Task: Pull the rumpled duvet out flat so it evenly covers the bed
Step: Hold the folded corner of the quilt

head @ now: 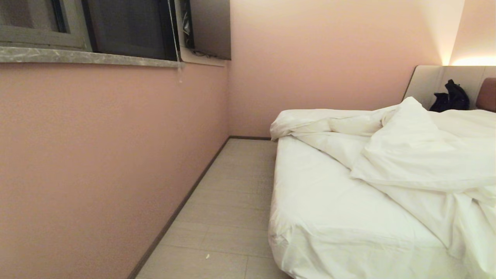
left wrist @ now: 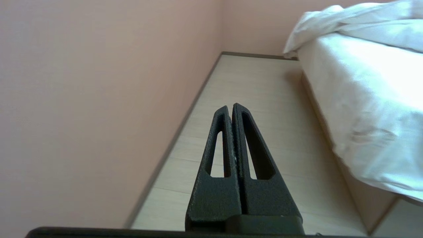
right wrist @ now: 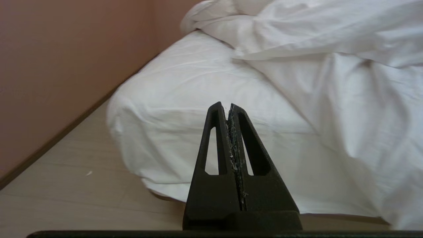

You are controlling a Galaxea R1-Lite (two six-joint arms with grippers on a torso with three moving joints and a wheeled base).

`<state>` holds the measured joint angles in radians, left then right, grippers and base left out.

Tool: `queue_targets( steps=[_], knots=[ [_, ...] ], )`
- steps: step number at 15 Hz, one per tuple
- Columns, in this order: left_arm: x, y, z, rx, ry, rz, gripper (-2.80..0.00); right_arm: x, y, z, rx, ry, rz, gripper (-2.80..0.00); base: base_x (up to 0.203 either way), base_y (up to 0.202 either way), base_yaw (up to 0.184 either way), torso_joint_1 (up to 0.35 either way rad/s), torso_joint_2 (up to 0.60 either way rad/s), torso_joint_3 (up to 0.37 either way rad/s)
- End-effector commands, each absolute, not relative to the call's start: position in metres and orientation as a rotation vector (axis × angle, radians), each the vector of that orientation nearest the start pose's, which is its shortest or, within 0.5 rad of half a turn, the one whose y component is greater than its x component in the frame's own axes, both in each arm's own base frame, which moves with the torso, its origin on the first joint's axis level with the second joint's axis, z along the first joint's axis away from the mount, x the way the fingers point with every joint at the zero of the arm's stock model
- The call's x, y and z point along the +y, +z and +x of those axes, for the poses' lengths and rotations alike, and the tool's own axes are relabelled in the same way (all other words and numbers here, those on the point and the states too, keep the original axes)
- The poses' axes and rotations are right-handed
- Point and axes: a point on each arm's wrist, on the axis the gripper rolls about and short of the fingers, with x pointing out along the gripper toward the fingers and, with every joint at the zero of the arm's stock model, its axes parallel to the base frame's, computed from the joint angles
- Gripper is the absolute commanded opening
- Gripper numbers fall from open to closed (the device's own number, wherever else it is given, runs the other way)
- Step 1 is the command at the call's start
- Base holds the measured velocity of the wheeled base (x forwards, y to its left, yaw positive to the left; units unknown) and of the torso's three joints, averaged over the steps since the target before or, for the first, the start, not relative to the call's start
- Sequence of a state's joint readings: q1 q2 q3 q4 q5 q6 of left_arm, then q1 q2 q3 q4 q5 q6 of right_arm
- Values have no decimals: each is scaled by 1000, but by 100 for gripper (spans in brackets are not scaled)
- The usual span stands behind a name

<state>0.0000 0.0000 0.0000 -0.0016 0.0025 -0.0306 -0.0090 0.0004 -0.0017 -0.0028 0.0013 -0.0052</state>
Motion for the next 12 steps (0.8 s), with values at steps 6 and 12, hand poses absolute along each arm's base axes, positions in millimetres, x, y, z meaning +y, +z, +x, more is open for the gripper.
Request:
queue_targets(
  steps=[6,12],
  knots=[
    [0,76,-23,-2,5,-31,-280,0,76,-23,-5,-8,-6,-280,0,-193,-1,3,3,0],
    [0,76,-23,-2,5,-34,-280,0,76,-23,-5,-8,-6,-280,0,-194,0,2,5,1]
  ],
)
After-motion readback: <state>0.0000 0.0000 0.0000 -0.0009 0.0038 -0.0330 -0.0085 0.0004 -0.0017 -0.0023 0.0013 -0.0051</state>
